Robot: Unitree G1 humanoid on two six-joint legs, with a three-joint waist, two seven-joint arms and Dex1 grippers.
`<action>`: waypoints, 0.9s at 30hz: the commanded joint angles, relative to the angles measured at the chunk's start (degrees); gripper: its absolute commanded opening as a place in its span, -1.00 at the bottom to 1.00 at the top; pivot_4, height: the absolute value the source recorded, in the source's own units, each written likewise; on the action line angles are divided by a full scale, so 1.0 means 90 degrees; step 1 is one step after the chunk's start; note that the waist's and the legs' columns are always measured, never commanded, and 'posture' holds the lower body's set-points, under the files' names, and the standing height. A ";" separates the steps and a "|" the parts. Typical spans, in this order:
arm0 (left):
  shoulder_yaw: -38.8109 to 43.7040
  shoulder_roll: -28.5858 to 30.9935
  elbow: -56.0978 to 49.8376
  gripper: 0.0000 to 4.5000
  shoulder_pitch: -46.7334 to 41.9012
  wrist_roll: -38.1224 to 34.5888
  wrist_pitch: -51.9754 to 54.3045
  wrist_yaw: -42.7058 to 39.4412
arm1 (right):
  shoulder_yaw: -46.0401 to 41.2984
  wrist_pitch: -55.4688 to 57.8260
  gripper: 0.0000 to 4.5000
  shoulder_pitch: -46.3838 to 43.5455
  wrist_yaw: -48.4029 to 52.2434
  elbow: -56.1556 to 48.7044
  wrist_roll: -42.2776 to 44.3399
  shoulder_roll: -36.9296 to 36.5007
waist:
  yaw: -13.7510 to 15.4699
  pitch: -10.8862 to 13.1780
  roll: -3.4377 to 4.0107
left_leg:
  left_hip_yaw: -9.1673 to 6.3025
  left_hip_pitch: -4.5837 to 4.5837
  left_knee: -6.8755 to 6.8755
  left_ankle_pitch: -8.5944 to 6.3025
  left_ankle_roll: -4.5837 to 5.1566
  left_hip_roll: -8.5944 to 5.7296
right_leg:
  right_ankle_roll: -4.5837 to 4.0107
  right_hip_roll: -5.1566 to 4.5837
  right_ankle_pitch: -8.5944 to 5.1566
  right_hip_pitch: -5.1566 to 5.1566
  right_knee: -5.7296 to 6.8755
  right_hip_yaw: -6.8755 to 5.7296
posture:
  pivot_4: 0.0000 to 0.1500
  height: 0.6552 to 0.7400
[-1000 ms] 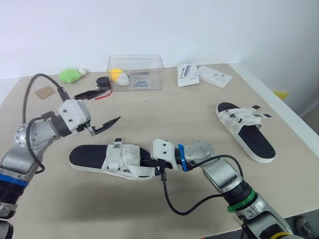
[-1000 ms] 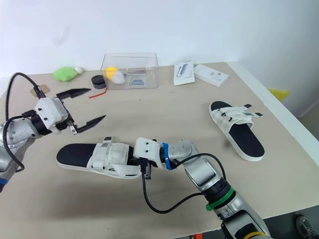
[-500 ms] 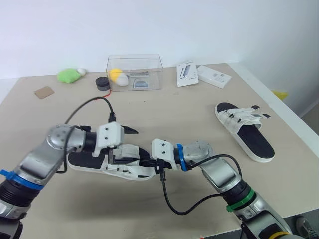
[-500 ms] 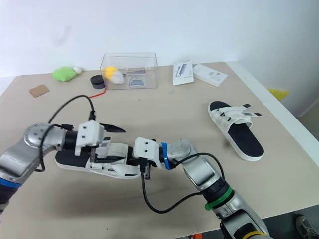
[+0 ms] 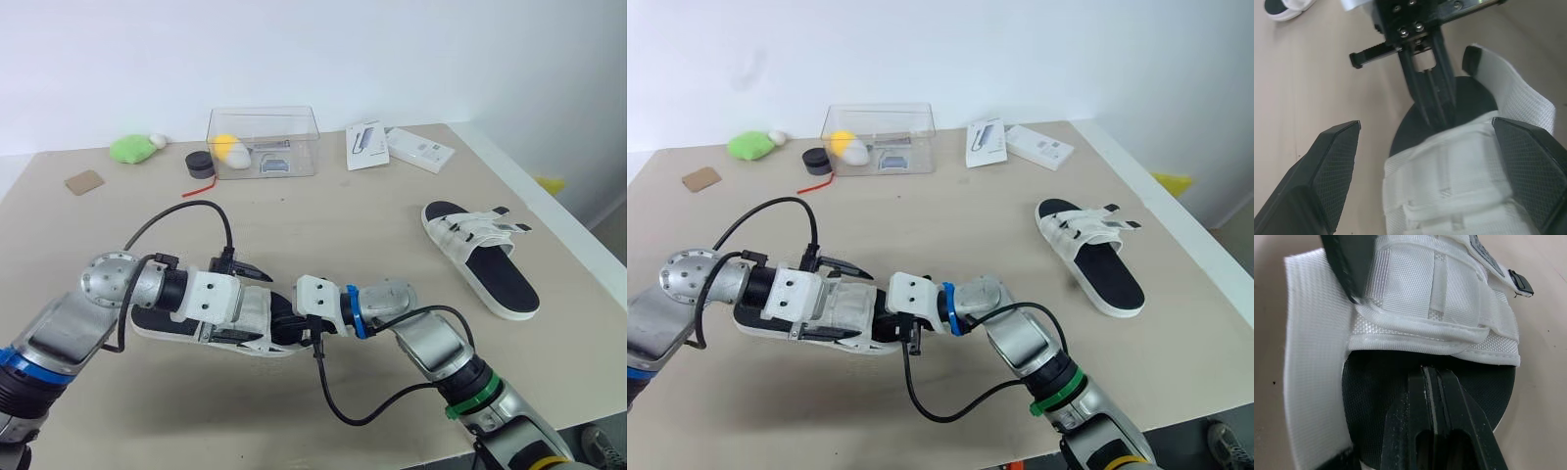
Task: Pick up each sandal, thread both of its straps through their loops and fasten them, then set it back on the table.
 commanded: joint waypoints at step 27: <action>0.0105 0.0064 -0.0204 0.99 0.0097 0.0415 -0.0209 -0.1025 | 0.0218 0.0216 -1.00 0.0172 -0.0016 0.0326 -0.0241 -0.0105 | -0.0003 -0.0001 0.0000 | 0.0003 0.0001 0.0006 0.0000 0.0000 -0.0002 | -0.0003 0.0001 -0.0001 0.0001 0.0000 0.0007 | 1.00 1.00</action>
